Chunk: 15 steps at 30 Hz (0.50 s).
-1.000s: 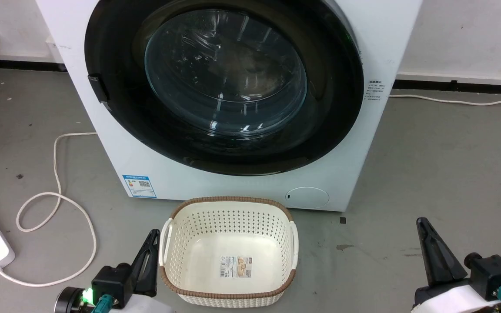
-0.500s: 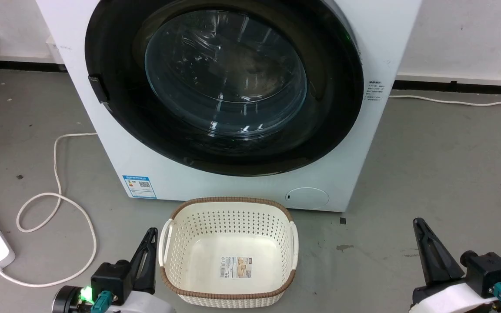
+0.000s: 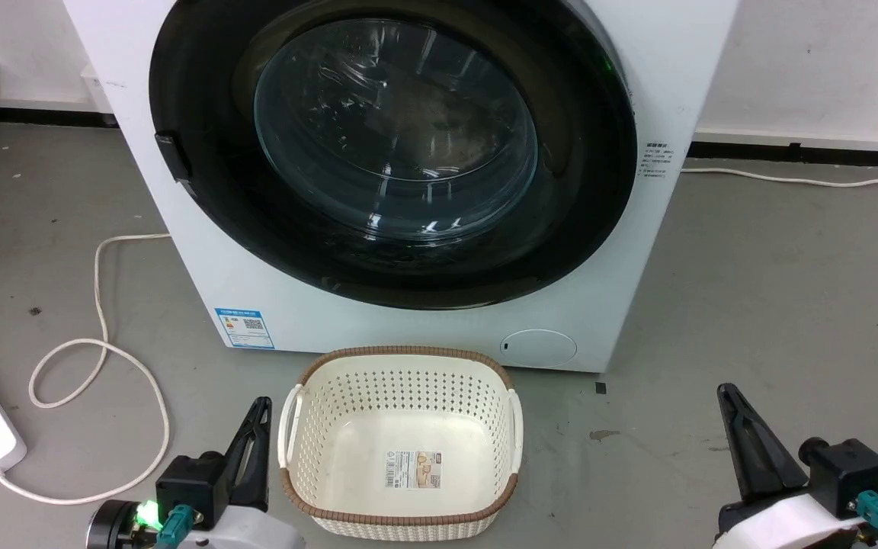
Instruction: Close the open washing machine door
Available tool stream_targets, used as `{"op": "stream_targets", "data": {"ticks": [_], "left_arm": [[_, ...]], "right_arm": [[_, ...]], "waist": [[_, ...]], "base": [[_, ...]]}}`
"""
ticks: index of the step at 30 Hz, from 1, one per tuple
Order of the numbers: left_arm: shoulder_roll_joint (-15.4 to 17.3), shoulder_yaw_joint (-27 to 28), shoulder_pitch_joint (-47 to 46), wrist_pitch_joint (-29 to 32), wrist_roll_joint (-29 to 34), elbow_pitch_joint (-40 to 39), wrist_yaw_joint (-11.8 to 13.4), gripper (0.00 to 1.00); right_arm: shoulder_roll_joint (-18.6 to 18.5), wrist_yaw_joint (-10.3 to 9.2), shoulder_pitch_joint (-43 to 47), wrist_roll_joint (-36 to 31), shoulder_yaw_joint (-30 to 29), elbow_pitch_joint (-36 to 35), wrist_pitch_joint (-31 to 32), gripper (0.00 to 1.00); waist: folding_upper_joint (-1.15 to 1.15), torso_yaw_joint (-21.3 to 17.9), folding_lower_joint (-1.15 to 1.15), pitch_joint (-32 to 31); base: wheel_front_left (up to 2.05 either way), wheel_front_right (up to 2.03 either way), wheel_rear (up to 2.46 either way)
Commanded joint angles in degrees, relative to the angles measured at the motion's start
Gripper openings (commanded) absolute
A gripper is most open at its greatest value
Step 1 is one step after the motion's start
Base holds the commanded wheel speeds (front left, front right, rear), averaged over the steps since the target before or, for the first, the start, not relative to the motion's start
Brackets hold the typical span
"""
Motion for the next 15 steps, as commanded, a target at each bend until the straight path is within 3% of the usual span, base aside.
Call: {"op": "stream_targets", "data": {"ticks": [1,15], "left_arm": [[-0.31,0.12,-0.51,0.36,0.56,-0.43,0.39,0.00],[-0.48,0.46,-0.65,1.99,0.98,-1.38,0.98,0.00]], "right_arm": [[0.14,-0.02,-0.68,-0.43,0.16,-0.55,0.36,0.00],[0.17,-0.03,-0.85,-0.70,0.67,-1.06,2.01,0.00]], "waist": [[0.00,0.00,0.00,-0.01],[0.00,-0.03,0.00,-0.10]], "base": [[0.00,0.00,0.00],[0.00,0.00,0.00]]}}
